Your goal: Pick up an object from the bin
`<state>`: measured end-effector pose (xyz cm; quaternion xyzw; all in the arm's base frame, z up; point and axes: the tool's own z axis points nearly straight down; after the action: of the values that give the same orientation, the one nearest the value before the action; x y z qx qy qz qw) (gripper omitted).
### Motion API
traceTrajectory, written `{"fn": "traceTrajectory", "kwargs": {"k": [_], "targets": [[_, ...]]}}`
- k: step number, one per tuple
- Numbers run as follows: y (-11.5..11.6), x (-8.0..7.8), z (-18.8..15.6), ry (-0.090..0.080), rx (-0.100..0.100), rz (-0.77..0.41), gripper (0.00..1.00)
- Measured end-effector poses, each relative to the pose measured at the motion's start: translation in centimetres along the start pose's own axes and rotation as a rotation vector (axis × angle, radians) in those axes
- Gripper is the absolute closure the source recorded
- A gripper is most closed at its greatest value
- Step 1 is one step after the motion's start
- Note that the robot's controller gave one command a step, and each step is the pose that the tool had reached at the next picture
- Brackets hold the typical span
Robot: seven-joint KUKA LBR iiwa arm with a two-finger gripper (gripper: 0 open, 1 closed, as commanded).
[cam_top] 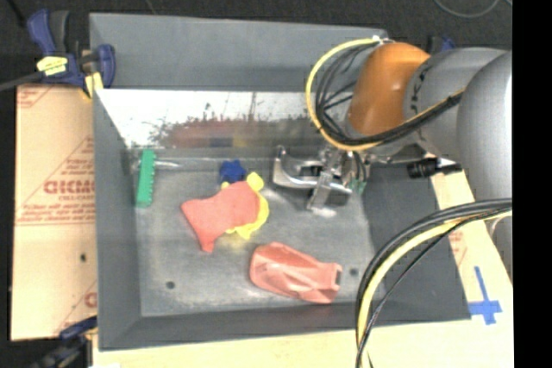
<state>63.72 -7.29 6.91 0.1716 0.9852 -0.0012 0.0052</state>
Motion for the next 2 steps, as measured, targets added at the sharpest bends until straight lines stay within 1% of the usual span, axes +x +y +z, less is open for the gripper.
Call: {"fn": "traceTrajectory", "kwargs": {"k": [1, 2], "targets": [[-0.1, 0.3, -1.8, 0.012, 0.002, 0.0, 1.0], [0.0, 0.1, -3.4, 0.004, 0.0, 0.0, 1.0]]}}
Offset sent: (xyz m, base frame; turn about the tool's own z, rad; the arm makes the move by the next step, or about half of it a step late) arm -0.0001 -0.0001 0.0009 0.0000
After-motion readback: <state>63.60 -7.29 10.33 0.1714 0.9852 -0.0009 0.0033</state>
